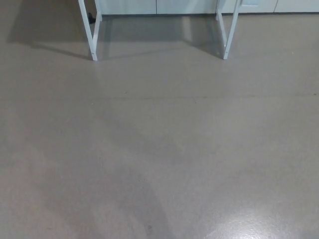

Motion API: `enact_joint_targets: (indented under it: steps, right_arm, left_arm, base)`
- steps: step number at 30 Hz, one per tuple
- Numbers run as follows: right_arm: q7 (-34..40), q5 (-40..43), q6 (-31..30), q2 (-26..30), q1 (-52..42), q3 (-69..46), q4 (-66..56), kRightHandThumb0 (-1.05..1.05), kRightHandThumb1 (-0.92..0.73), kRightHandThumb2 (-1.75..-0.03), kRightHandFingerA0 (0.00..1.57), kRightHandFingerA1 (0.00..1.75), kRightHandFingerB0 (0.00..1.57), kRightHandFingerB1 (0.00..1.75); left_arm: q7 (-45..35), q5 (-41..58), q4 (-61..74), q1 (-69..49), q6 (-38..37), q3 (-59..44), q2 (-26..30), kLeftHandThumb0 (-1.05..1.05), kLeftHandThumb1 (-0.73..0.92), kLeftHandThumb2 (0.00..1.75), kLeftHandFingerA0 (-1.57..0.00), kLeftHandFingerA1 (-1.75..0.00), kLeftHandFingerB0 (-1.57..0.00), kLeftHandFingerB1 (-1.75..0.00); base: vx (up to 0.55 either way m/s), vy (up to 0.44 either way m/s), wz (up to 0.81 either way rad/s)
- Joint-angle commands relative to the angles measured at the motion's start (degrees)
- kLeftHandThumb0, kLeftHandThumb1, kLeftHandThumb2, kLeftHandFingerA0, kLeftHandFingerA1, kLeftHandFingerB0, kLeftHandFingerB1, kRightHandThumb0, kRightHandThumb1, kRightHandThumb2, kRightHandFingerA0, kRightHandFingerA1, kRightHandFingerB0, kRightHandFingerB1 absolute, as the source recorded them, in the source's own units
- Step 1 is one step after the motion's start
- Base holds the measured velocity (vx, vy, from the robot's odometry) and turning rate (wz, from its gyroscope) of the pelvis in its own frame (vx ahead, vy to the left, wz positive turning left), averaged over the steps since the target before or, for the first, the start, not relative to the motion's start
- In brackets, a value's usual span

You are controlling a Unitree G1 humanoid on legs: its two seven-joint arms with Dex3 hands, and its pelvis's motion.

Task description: The robot walk towards a table in front and pick up a black pencil case on the left hand side and put the pencil case into a small container on the right hand side

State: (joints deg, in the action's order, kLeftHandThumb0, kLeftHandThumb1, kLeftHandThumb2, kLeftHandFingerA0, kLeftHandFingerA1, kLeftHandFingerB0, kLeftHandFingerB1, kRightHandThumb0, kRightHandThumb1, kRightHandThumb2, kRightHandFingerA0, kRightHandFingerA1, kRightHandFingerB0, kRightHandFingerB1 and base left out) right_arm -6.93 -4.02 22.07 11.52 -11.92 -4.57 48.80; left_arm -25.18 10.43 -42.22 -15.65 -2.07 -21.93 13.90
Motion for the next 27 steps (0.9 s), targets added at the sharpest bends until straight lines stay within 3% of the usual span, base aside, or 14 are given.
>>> enact_joint_targets:
  steps: [1, 4, 5, 6, 14, 20, 21, 22, 24, 25, 26, 27]
  right_arm:
    - [0.63, -0.07, 1.48, 0.81, 0.08, 0.08, 0.92, -0.19, -0.46, -0.89, 0.35, 0.59, 0.14, 0.5]
    - [1.0, -0.16, 1.54, 0.81, -0.02, 0.21, 0.85, -0.19, -0.46, -0.89, 0.35, 0.59, 0.14, 0.5]
    - [1.1, -0.04, 1.37, 0.73, -0.13, 0.18, 0.66, -0.19, -0.46, -0.89, 0.35, 0.59, 0.14, 0.5]
    - [1.06, 0.04, 1.23, 0.71, -0.12, 0.17, 0.64, -0.19, -0.46, -0.89, 0.35, 0.59, 0.14, 0.49]
    - [1.22, 0.05, 1.91, 0.69, 0.13, 0.36, 1.3, -0.18, -0.46, -0.89, 0.35, 0.59, 0.13, 0.49]
    - [1.41, -0.25, 2.3, 0.8, 0.38, 0.59, 1.88, -0.19, -0.47, -0.89, 0.34, 0.59, 0.13, 0.49]
    - [1.29, -0.21, 2.29, 0.81, 0.4, 0.61, 1.7, -0.19, -0.47, -0.9, 0.35, 0.59, 0.14, 0.5]
    - [1.3, -0.26, 2.27, 0.83, 0.48, 0.68, 1.4, -0.19, -0.46, -0.89, 0.37, 0.6, 0.15, 0.5]
    - [1.48, -0.29, 2.25, 0.83, 0.54, 0.68, 1.19, -0.19, -0.46, -0.89, 0.37, 0.6, 0.14, 0.5]
    - [1.48, -0.26, 2.38, 0.81, 0.64, 0.66, 1.49, -0.19, -0.46, -0.89, 0.37, 0.6, 0.14, 0.5]
    - [1.46, -0.21, 2.57, 0.8, 0.73, 0.64, 1.77, -0.19, -0.46, -0.89, 0.37, 0.61, 0.14, 0.5]
    - [1.41, -0.15, 2.77, 0.78, 0.81, 0.61, 2.0, -0.19, -0.46, -0.89, 0.37, 0.61, 0.14, 0.5]
  left_arm:
    - [-0.64, 1.3, 0.38, -0.23, -0.93, 0.08, 0.85, -0.04, 0.48, 0.93, -0.23, -0.55, -0.11, -0.48]
    - [-0.41, 1.21, 0.64, -0.23, -0.55, 0.24, 0.97, -0.04, 0.48, 0.93, -0.25, -0.55, -0.11, -0.48]
    - [-0.73, 1.39, 0.57, -0.2, -0.68, 0.23, 1.03, -0.06, 0.67, 0.59, -0.36, -0.4, -0.22, -0.3]
    - [-1.0, 1.62, 0.51, -0.2, -0.85, 0.16, 1.0, -0.04, 0.47, 0.92, -0.25, -0.56, -0.11, -0.48]
    - [-1.13, 1.89, 0.05, 0.03, -1.25, 0.35, 1.43, -0.05, 0.47, 0.92, -0.25, -0.56, -0.11, -0.48]
    - [-1.66, 2.38, 0.07, 0.01, -1.39, 0.94, 1.89, -0.05, 0.47, 0.93, -0.24, -0.55, -0.1, -0.48]
    - [-1.3, 2.28, 0.21, 0.05, -1.46, 1.01, 1.86, -0.09, 0.69, 0.59, -0.39, -0.41, -0.25, -0.31]
    - [-0.95, 2.0, 0.5, 0.19, -1.61, 1.25, 1.92, -0.08, 0.49, 0.94, -0.26, -0.56, -0.12, -0.49]
    - [-0.98, 1.95, 0.82, 0.31, -1.42, 1.47, 2.01, -0.08, 0.49, 0.95, -0.26, -0.56, -0.13, -0.49]
    - [-1.01, 2.05, 0.87, 0.31, -1.42, 1.47, 2.02, -0.11, 0.7, 0.61, -0.37, -0.41, -0.23, -0.32]
    - [-0.97, 2.13, 0.87, 0.31, -1.48, 1.44, 1.97, -0.08, 0.5, 0.95, -0.27, -0.57, -0.12, -0.49]
    - [-0.88, 2.21, 0.87, 0.31, -1.55, 1.41, 1.89, -0.08, 0.5, 0.95, -0.27, -0.57, -0.12, -0.49]
  base:
    - [0.14, -0.058, -0.01]
    - [0.09, -0.004, 0.16]
    - [0.03, 0.082, -0.06]
    - [-0.02, 0.112, -0.01]
    - [0.11, 0.373, -0.2]
    - [0.13, 0.073, 0.06]
    - [0.12, -0.038, 0.13]
    - [0.14, -0.071, 0.13]
    - [0.09, -0.106, 0.1]
    - [0.13, -0.163, 0.05]
    - [0.06, -0.216, 0.13]
    - [0.09, -0.212, 0.27]
